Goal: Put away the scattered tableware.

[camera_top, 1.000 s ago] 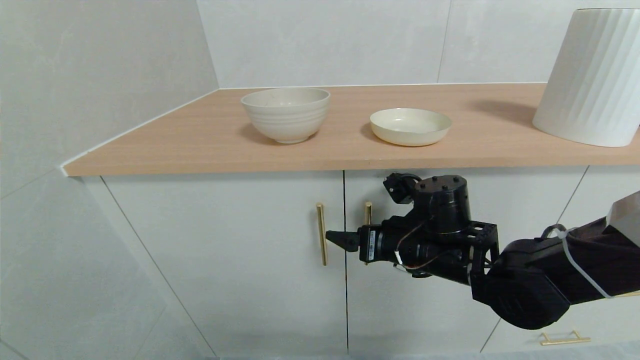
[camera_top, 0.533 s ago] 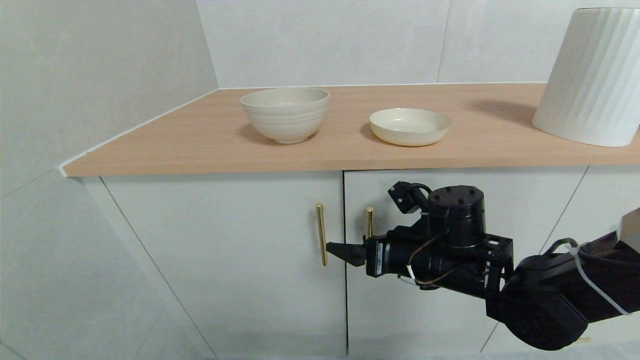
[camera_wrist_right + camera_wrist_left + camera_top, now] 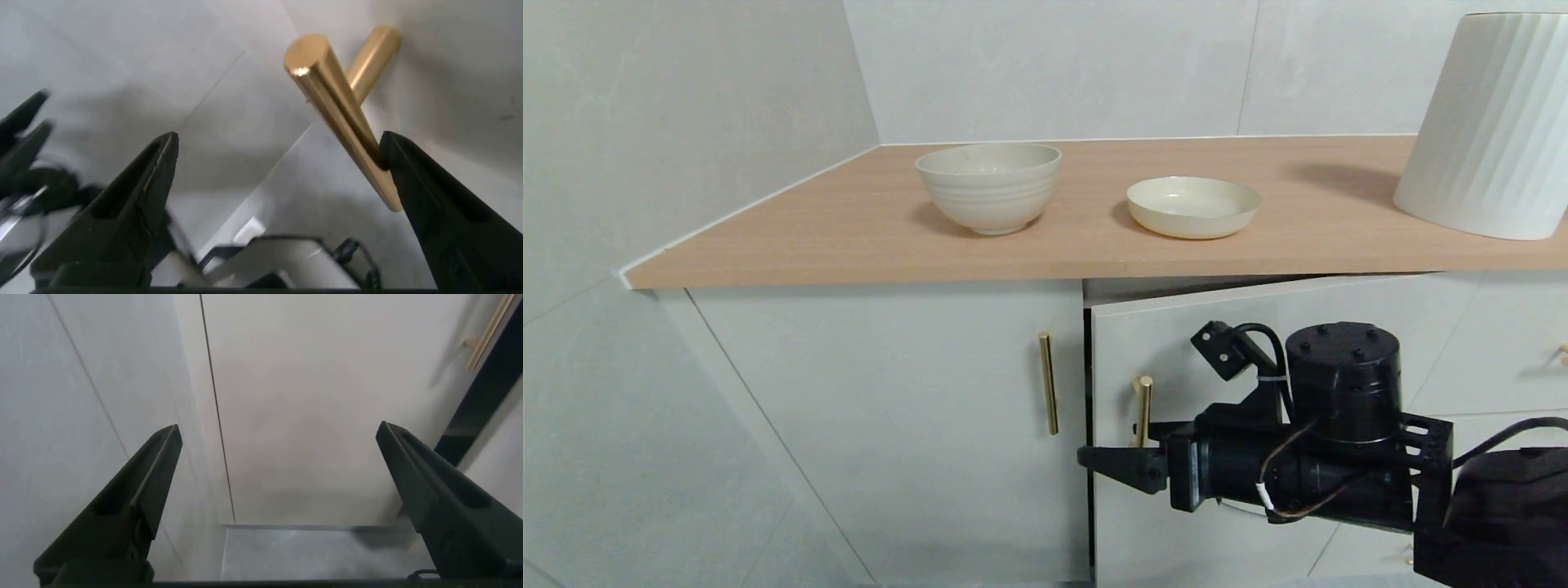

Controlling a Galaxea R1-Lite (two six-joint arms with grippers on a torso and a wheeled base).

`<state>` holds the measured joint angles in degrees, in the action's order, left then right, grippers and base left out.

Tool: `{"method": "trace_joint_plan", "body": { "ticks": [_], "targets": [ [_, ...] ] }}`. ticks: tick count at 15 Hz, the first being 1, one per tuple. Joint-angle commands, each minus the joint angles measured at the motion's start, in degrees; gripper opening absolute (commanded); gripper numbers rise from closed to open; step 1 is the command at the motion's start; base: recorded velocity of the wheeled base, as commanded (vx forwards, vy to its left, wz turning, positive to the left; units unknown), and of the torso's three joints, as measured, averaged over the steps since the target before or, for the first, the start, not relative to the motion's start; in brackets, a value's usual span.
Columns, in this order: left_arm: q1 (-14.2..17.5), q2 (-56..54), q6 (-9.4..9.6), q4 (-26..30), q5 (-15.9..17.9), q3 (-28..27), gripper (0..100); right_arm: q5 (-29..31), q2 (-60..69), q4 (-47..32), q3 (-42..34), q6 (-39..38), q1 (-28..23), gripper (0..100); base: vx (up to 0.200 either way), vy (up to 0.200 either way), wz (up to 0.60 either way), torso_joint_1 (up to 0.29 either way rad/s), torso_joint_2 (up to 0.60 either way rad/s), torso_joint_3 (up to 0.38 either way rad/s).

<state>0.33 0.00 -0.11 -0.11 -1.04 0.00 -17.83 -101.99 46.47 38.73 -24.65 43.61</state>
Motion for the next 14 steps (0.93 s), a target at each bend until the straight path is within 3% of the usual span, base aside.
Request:
{"method": "trace_joint_plan", "body": {
  "ticks": [1,5,7,8,9,10,11,13,14],
  "targets": [
    [0.0,0.0,0.02,-0.1,0.0,0.0,100,-2.6,4.7,0.1,-2.9,0.0,0.0,100,0.000,0.000,0.00,0.000,0.00,0.000],
    [0.0,0.2,0.11,-0.2,0.7,-1.2,100,-9.5,6.0,0.1,-4.9,0.1,0.1,100,0.000,0.000,0.00,0.000,0.00,0.000],
    [-0.4,4.4,-0.15,2.7,5.2,-9.3,100,-11.0,5.2,0.0,-5.1,0.1,0.8,100,0.000,0.000,0.00,0.000,0.00,0.000],
    [-0.4,9.9,-0.07,4.8,9.0,-14.2,100,-11.1,5.1,0.0,-5.3,0.1,0.9,100,0.000,0.000,0.00,0.000,0.00,0.000],
    [-0.4,9.9,-0.07,4.8,9.0,-14.2,100,-11.1,5.1,0.0,-5.3,0.1,0.9,100,0.000,0.000,0.00,0.000,0.00,0.000],
    [-0.4,24.7,0.11,5.3,20.5,-21.2,100,-11.1,5.5,0.0,-6.0,0.2,0.9,100,0.000,0.000,0.00,0.000,0.00,0.000],
    [-0.4,32.6,0.20,5.1,25.0,-23.9,100,-11.1,5.6,0.0,-6.4,0.2,0.9,100,0.000,0.000,0.00,0.000,0.00,0.000],
    [-0.5,45.4,0.20,3.2,28.6,-29.4,100,-11.2,5.6,0.1,-7.8,0.6,0.9,100,0.000,0.000,0.00,0.000,0.00,0.000],
    [-2.2,51.6,0.02,1.3,28.5,-31.8,100,-11.1,5.7,0.1,-8.0,0.6,0.9,100,0.000,0.000,0.00,0.000,0.00,0.000]
  ]
}}
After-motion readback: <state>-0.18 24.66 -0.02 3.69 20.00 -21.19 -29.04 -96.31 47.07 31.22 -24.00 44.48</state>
